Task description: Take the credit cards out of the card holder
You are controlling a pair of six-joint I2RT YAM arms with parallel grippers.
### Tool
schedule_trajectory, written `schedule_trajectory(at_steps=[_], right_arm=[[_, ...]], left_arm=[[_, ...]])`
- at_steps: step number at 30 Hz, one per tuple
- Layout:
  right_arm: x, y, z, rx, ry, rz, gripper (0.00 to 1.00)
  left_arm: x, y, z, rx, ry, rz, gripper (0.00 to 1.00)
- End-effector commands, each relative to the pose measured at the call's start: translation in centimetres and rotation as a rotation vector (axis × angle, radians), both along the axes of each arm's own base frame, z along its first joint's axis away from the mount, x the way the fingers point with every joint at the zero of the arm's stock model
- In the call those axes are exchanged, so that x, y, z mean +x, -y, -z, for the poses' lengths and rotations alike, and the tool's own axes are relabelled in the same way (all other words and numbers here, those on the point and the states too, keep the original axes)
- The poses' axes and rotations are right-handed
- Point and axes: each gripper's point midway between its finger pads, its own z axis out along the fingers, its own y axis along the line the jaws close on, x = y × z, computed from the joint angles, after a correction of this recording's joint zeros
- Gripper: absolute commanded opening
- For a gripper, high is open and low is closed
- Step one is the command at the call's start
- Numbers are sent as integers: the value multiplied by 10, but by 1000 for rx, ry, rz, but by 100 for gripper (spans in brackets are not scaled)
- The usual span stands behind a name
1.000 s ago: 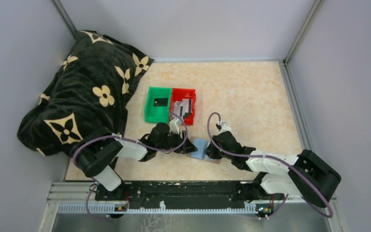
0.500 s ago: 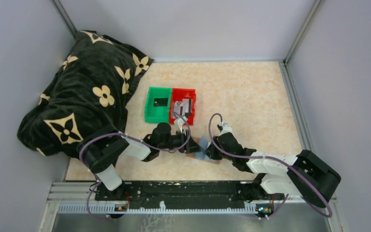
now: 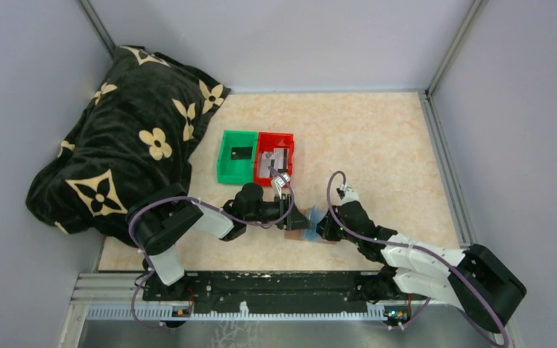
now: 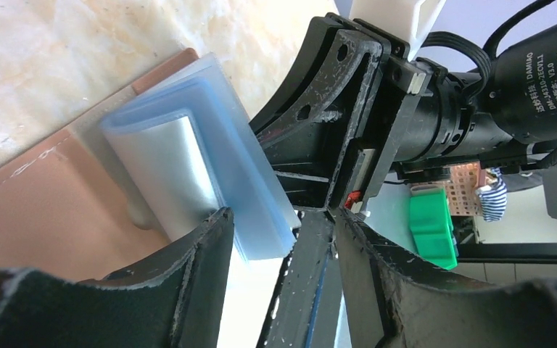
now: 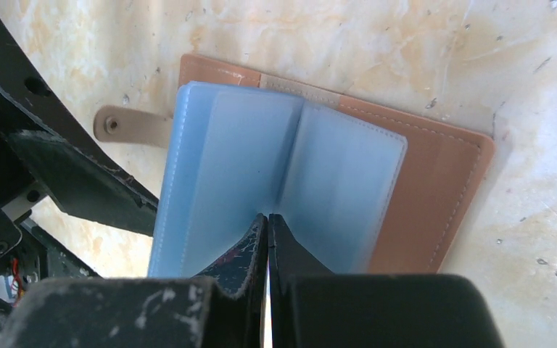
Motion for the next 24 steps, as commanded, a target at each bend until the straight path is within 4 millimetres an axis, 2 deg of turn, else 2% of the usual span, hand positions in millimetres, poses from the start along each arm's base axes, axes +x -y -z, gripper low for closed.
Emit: schedule_trajectory(at_steps=[1, 15, 21, 24], right_arm=[[5, 3, -16, 35, 44, 21, 0], [10, 23, -37, 31, 103, 74, 0], [12, 34, -45, -12, 128, 100, 0], [15, 39, -52, -33, 159, 112, 0]], left_arm=[[-5, 13, -18, -64, 29, 48, 60], [-10, 40, -18, -81, 25, 103, 61], [-8, 36, -28, -97, 68, 78, 60], [1, 27, -27, -17, 132, 26, 60]])
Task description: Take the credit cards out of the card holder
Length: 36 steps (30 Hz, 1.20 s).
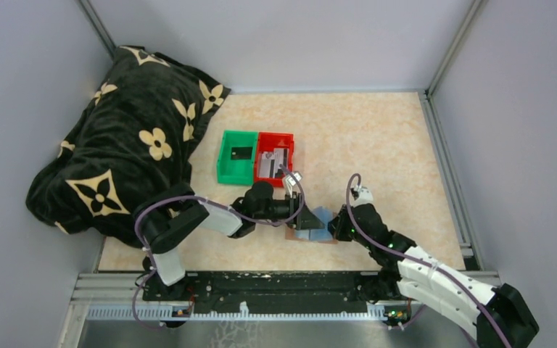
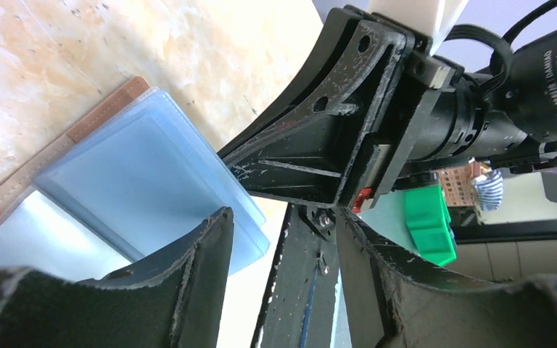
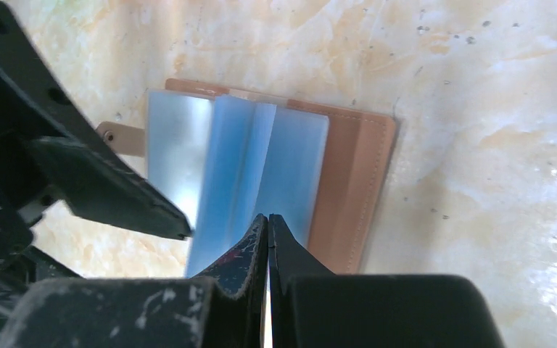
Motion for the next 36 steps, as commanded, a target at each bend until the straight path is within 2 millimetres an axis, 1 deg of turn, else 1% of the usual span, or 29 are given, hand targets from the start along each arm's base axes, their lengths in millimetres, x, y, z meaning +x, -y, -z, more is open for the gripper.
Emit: schedule_trajectory(at_steps=[1, 2, 3, 5, 6, 7, 8, 9, 10, 11, 12, 13, 16, 18, 20, 22, 23, 27, 30, 32, 36], right_arm=[[16, 7, -31, -23, 100, 35, 0], [18, 9, -37, -24, 123, 42, 0], [20, 12, -42, -22, 148, 57, 10], [24, 19, -53, -28, 203, 85, 38], [26, 24, -59, -36, 234, 99, 52], [27, 29, -62, -52, 245, 117, 62], [29, 34, -64, -67, 257, 133, 70], [30, 37, -67, -80, 266, 142, 75], [31, 40, -69, -96, 275, 151, 79], [33, 43, -71, -109, 284, 165, 82], [35, 46, -74, -123, 299, 175, 84], [38, 49, -78, -143, 317, 180, 84], [45, 58, -90, -206, 376, 198, 85], [51, 62, -101, -230, 413, 217, 85], [55, 61, -107, -245, 432, 215, 84], [57, 58, -106, -257, 426, 203, 84], [58, 56, -101, -266, 413, 196, 84], [58, 48, -93, -240, 394, 171, 83], [57, 45, -91, -225, 391, 162, 83], [56, 46, -90, -228, 387, 160, 83], [54, 47, -88, -234, 384, 154, 82]], left_arm=[[14, -12, -14, 66, 136, -87, 60], [23, -19, -14, 114, 159, -144, 60], [32, -27, -12, 164, 185, -201, 59], [50, -47, -12, 260, 246, -316, 60], [56, -56, -17, 287, 284, -360, 61], [63, -66, -28, 296, 320, -417, 62], [66, -75, -33, 310, 345, -445, 63], [69, -82, -38, 323, 365, -475, 69], [72, -91, -41, 349, 373, -511, 83], [75, -99, -43, 378, 375, -542, 92], [76, -108, -45, 406, 381, -566, 98], [77, -115, -47, 431, 385, -586, 99], [75, -136, -52, 478, 377, -643, 99], [72, -148, -59, 474, 376, -673, 99], [70, -158, -64, 463, 380, -702, 99], [68, -168, -69, 452, 387, -728, 99], [67, -172, -71, 448, 388, -739, 99], [64, -184, -80, 441, 392, -776, 99], [62, -190, -80, 442, 390, -790, 99], [61, -192, -80, 433, 389, -794, 99], [60, -187, -78, 427, 395, -770, 99]])
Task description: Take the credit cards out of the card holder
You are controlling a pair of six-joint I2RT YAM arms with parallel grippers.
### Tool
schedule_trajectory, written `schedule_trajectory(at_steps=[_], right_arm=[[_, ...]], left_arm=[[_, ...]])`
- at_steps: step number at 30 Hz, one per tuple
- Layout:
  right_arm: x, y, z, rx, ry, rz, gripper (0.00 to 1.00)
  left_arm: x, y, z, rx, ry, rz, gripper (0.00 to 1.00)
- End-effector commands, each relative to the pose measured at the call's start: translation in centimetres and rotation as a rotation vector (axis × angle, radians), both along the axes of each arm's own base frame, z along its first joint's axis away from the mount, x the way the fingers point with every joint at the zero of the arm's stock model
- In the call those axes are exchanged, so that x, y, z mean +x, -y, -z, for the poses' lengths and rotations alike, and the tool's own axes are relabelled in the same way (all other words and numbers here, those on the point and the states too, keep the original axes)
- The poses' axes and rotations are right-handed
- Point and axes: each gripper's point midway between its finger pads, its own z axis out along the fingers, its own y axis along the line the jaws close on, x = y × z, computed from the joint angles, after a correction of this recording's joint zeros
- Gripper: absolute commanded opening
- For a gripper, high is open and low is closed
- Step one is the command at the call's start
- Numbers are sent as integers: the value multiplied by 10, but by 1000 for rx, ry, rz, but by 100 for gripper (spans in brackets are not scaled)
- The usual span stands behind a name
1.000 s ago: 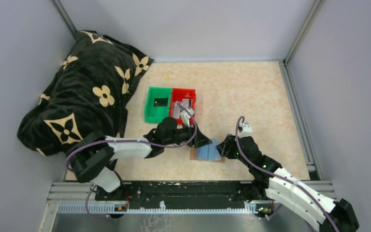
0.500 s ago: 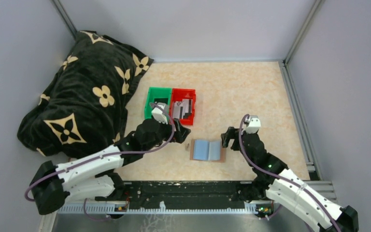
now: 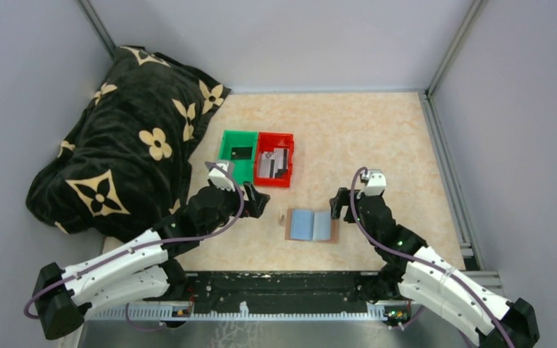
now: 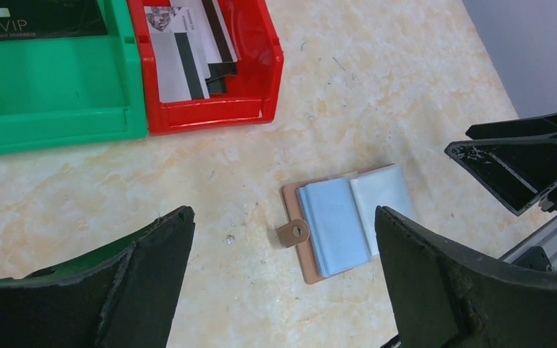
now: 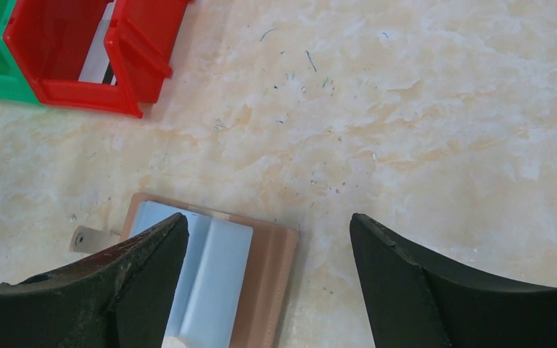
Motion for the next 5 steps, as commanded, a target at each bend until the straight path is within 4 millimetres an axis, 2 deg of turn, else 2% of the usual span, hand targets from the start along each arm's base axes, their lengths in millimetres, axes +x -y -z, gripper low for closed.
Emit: schedule_trajectory(at_steps=[1, 5], right_arm=[[6, -4, -18, 38, 53, -7, 82], [4, -6, -16, 49, 43, -12, 82]], left_arm=[[-1, -1, 7, 21, -8, 4, 99], [0, 2, 8, 22, -14, 6, 99]])
